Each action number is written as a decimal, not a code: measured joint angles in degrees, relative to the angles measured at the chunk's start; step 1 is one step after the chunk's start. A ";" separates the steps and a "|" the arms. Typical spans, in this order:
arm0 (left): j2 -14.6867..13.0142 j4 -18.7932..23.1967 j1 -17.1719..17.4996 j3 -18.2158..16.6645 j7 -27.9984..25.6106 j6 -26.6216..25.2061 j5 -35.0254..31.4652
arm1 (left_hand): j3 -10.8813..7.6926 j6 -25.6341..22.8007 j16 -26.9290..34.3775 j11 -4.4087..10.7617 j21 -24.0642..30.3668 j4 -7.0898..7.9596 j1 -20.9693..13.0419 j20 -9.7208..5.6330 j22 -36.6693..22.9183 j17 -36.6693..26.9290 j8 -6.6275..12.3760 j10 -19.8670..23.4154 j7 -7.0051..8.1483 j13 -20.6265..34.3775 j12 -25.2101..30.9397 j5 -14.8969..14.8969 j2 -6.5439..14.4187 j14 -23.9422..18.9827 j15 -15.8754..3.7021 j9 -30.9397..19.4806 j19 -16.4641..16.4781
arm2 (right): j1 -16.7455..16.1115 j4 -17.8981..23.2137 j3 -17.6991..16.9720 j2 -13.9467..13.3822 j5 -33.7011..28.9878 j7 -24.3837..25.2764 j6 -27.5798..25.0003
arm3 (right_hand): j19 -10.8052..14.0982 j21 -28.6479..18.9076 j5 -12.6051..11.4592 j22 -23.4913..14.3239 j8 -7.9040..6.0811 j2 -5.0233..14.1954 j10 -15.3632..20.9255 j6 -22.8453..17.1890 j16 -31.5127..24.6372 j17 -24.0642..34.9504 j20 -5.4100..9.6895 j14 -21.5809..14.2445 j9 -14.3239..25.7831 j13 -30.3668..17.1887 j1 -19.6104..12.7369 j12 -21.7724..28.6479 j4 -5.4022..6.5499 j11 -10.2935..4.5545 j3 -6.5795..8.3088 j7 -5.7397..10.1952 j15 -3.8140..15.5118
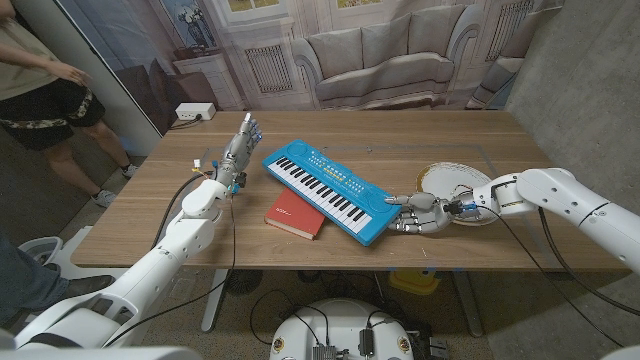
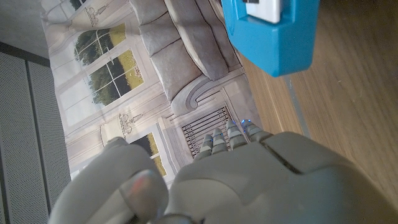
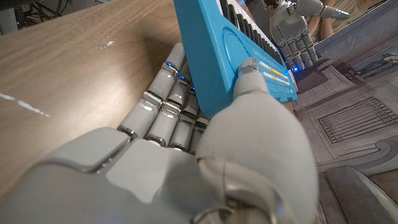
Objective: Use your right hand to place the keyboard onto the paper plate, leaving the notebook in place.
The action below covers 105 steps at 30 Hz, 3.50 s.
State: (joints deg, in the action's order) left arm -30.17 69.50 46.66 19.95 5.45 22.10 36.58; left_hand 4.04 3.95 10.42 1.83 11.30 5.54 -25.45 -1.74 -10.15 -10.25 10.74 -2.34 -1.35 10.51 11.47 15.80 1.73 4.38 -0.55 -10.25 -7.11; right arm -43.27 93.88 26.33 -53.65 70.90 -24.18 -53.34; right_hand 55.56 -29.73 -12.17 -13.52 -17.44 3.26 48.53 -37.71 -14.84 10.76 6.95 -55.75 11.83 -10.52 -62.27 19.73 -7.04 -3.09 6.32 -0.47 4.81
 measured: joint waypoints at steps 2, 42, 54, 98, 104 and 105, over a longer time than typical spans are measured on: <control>-0.02 0.06 -0.03 0.07 0.00 -0.04 -0.02 | 0.00 0.00 0.00 0.00 0.00 0.00 0.00 0.00 0.00 0.00 0.00 0.00 0.00 0.00 0.00 0.00 0.00 0.00 0.00 0.00 0.00 | -0.14 -0.07 -0.06 0.05 0.33 -0.12 0.27 | 0.40 -0.44 0.00 -0.03 0.04 0.00 0.52 -0.73 0.00 0.00 0.19 -0.55 0.01 -0.04 0.00 0.00 0.00 0.12 0.00 0.28 -0.10; -0.15 0.95 0.11 0.14 -0.17 0.06 -0.20 | 0.49 0.00 0.00 0.00 0.00 -0.16 -0.30 0.00 0.00 0.00 0.00 0.00 0.00 0.00 0.00 0.00 0.30 0.00 0.00 -0.14 0.00 | -5.99 5.67 -3.67 -1.77 1.94 6.26 5.58 | 2.04 -8.05 1.36 -2.26 -1.69 -1.21 5.13 -5.21 -1.22 1.34 0.61 -4.93 0.58 -0.30 -1.20 0.66 -1.48 3.50 1.85 -3.22 -3.06; -0.52 1.73 0.62 -0.04 -0.24 0.10 -0.20 | 0.64 0.00 0.00 0.00 0.00 0.00 -0.30 0.00 0.00 0.00 0.00 0.00 0.00 0.00 0.00 0.00 0.30 0.00 0.00 -0.17 0.00 | -7.53 6.98 -4.62 -2.34 3.05 7.34 7.00 | 2.45 -8.64 1.36 -2.33 -1.69 -1.20 5.22 -5.40 -1.32 2.84 0.62 -5.53 0.82 -0.30 -1.20 0.67 -1.40 3.59 1.77 -3.41 -3.27; -0.89 2.13 1.41 -0.63 0.43 1.10 0.29 | 0.88 0.00 0.00 0.00 0.00 -0.24 -0.53 0.00 0.00 0.00 0.00 0.00 0.00 0.00 0.00 0.00 0.53 0.00 0.00 -0.15 0.00 | -11.56 14.04 -7.73 -5.80 4.17 11.77 12.03 | 3.41 -10.42 1.54 -2.87 -1.67 -1.19 5.93 -5.39 -1.51 3.50 2.09 -7.87 1.39 -0.31 -1.19 -0.02 -1.31 3.48 1.68 -3.42 -0.46; -0.79 1.75 1.13 -0.63 0.67 1.22 0.31 | 0.88 0.00 0.00 0.00 0.00 -0.24 -0.53 0.00 0.00 0.00 0.00 0.00 0.00 0.00 0.00 0.00 0.53 0.00 0.00 -0.15 0.00 | -11.80 14.52 -7.96 -6.03 4.30 12.23 12.46 | 3.39 -10.42 1.55 -2.86 -1.51 -1.19 5.93 -5.39 -1.51 3.63 2.09 -7.87 1.46 -0.31 -1.19 -0.02 -1.24 3.48 1.61 -3.42 -0.46; -0.77 1.71 1.08 -0.63 0.67 1.22 0.32 | 0.88 0.00 0.00 0.01 0.00 -0.24 -0.53 0.00 0.00 0.00 0.00 0.00 0.00 0.00 0.00 0.00 0.53 0.00 0.00 -0.15 0.00 | -11.94 14.66 -8.07 -6.13 4.33 12.35 12.54 | 3.39 -10.59 1.54 -2.86 -1.49 -1.19 6.05 -5.39 -1.50 3.67 2.09 -7.87 1.47 -0.31 -1.19 -0.02 -1.24 3.60 1.61 -3.42 -0.46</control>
State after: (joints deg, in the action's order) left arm -30.95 71.21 47.73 19.32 6.12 23.32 36.90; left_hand 4.91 3.95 10.42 1.84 11.30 5.31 -25.98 -1.74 -10.15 -10.25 10.74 -2.33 -1.35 10.51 11.47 15.80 2.26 4.38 -0.54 -10.40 -7.11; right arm -55.21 108.54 18.27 -59.78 75.24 -11.83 -40.80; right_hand 58.95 -40.32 -10.62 -16.38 -18.93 2.07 54.58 -43.10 -16.35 14.43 9.04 -63.62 13.30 -10.83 -63.46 19.71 -8.28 0.51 7.93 -3.89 4.35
